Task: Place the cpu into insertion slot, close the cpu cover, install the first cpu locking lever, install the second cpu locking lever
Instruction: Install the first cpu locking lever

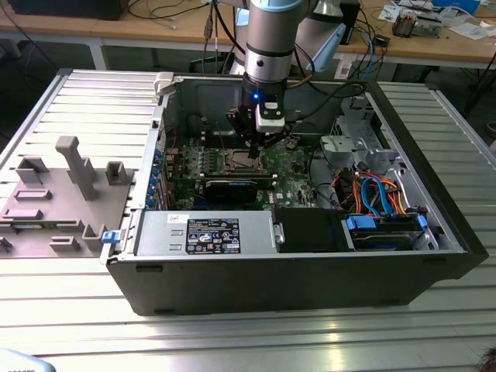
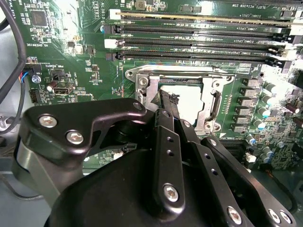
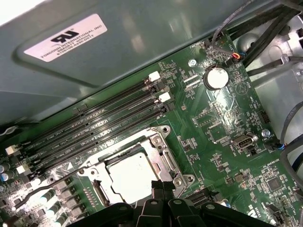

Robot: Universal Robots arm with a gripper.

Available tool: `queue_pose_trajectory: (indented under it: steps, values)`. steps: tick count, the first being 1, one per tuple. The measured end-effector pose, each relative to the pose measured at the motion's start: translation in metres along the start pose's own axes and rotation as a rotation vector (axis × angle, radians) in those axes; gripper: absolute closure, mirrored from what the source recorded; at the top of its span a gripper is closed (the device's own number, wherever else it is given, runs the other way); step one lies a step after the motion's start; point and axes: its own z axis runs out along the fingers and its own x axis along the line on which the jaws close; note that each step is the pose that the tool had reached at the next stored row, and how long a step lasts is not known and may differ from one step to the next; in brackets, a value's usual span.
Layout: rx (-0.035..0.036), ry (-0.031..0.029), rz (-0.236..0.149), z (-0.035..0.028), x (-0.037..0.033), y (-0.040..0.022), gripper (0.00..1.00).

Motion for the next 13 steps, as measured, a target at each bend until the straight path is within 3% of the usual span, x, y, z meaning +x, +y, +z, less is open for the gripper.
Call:
queue_pose_trajectory:
  steps: [13]
  values:
    - [0.0, -0.0011, -0.017, 0.0003, 0.0, 0.0, 0.89]
